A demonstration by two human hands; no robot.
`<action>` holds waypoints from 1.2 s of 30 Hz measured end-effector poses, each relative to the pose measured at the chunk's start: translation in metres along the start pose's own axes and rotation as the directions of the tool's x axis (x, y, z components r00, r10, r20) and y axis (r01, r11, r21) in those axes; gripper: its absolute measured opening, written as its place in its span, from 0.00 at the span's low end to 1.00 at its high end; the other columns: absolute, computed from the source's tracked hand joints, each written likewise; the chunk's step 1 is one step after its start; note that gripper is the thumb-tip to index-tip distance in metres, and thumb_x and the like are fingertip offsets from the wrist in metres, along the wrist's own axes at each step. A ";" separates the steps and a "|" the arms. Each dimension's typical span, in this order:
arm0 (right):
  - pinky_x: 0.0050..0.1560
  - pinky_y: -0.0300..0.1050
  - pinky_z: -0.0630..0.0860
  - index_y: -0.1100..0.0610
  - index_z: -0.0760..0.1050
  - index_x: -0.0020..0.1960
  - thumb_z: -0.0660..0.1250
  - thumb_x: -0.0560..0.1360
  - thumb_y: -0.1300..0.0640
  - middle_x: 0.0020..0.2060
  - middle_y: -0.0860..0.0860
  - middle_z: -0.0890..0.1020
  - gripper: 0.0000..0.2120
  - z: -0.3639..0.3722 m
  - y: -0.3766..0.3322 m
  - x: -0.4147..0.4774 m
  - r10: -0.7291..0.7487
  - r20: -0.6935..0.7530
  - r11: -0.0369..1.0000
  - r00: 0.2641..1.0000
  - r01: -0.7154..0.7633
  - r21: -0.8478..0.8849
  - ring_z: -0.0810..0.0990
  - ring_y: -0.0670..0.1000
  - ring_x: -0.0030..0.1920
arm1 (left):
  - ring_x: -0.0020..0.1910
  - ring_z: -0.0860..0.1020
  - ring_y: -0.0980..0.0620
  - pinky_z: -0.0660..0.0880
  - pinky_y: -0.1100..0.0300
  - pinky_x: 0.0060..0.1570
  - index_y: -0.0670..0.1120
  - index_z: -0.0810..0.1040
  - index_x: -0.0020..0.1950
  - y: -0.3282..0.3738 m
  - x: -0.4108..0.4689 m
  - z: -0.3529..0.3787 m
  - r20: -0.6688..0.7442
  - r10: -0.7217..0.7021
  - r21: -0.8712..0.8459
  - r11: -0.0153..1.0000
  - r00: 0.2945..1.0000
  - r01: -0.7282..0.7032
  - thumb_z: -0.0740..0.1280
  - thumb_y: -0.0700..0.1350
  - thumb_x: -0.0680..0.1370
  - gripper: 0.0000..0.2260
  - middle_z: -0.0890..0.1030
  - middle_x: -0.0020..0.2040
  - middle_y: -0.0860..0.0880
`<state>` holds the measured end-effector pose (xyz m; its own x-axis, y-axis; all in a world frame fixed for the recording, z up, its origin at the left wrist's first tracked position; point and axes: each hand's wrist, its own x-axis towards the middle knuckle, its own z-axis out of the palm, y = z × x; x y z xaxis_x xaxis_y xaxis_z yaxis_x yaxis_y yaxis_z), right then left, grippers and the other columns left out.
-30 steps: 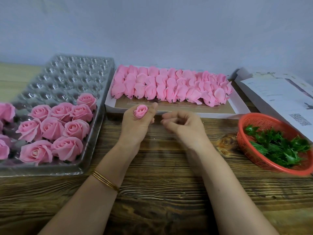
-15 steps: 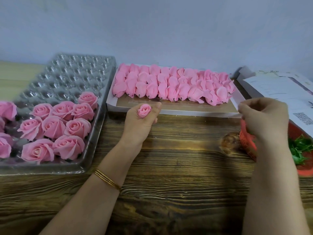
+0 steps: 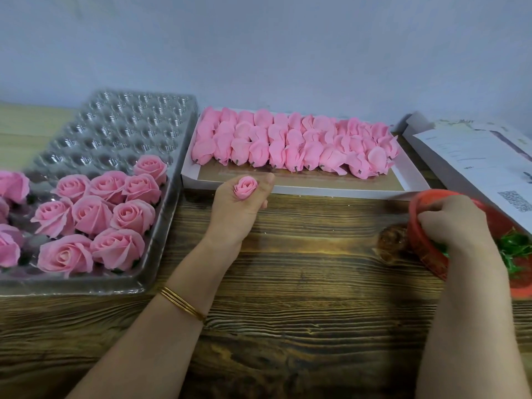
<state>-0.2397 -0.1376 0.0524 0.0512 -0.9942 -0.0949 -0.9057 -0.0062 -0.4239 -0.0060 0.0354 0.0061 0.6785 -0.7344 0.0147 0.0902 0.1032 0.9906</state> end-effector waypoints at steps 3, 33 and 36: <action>0.43 0.49 0.72 0.64 0.80 0.53 0.64 0.74 0.66 0.42 0.60 0.79 0.10 0.003 0.003 0.004 0.030 0.055 0.999 0.998 -0.031 0.013 0.75 0.59 0.38 | 0.38 0.74 0.51 0.73 0.51 0.53 0.45 0.78 0.41 0.001 -0.001 0.000 0.009 0.006 0.013 1.000 1.000 -0.006 0.71 0.58 0.69 0.17 0.76 0.32 0.51; 0.57 0.56 0.76 0.65 0.82 0.53 0.79 0.68 0.52 0.51 0.63 0.82 0.20 0.002 0.002 0.001 0.160 -0.343 0.958 0.926 -0.062 0.279 0.80 0.63 0.55 | 0.39 0.75 0.51 0.74 0.43 0.60 0.45 0.79 0.42 0.002 0.000 0.000 -0.009 -0.023 0.030 0.999 1.000 0.023 0.71 0.58 0.70 0.17 0.77 0.32 0.50; 0.57 0.56 0.76 0.62 0.82 0.45 0.78 0.68 0.55 0.46 0.62 0.83 0.13 0.001 0.003 0.001 0.124 -0.383 0.951 0.915 0.000 0.308 0.80 0.63 0.51 | 0.39 0.75 0.51 0.74 0.44 0.60 0.45 0.78 0.42 0.002 0.000 0.000 -0.005 -0.028 0.038 0.999 1.000 0.028 0.71 0.56 0.74 0.14 0.76 0.32 0.51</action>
<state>-0.2421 -0.1383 0.0498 -0.2267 -0.9521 0.2054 -0.7319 0.0274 -0.6808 -0.0059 0.0355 0.0077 0.6795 -0.7336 -0.0135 0.0811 0.0569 0.9951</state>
